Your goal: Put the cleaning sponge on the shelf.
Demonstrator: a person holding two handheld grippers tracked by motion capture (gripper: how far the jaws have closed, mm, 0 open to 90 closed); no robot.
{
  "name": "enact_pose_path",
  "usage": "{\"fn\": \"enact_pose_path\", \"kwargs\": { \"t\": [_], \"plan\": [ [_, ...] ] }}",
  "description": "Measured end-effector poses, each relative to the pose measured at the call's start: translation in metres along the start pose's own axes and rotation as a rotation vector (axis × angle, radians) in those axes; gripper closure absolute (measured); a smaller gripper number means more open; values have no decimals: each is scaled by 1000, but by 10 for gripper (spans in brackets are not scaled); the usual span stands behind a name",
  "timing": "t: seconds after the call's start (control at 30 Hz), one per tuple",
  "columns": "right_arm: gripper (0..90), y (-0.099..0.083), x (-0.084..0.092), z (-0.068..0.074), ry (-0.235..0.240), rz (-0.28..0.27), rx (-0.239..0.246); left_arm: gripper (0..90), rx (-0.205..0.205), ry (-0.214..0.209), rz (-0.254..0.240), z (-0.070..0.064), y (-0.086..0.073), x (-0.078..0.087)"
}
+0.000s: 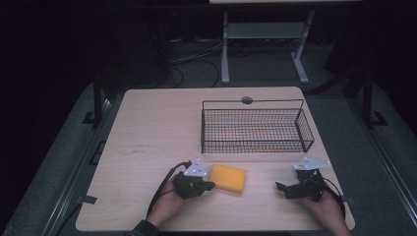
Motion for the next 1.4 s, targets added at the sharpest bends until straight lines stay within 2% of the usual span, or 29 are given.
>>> {"fn": "enact_pose_path", "kwargs": {
  "t": [0.2, 0.9, 1.03, 1.13, 1.4],
  "plan": [
    [11, 0, 0, 0, 0, 0, 0, 897, 9, 14, -12, 5, 2, -1],
    [10, 0, 0, 0, 0, 0, 0, 897, 2, 49, -23, 18, 13, -11],
    [10, 0, 0, 0, 0, 0, 0, 897, 9, 49, -33, 20, 15, -13],
    [11, 0, 0, 0, 0, 0, 0, 897, -4, 48, -27, 20, 16, -13],
    [10, 0, 0, 0, 0, 0, 0, 890, 6, 39, -37, 20, 15, -8]
  ]
}}
Point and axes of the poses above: each handheld gripper's, and its own axes: x roughly backward along the jaws, y roughly out of its top, z roughly to its left, the point moved 1 cm from there along -x, roughly forward along the jaws, and after that the axes turned 4 degrees about -x, right-handed, at the moved point
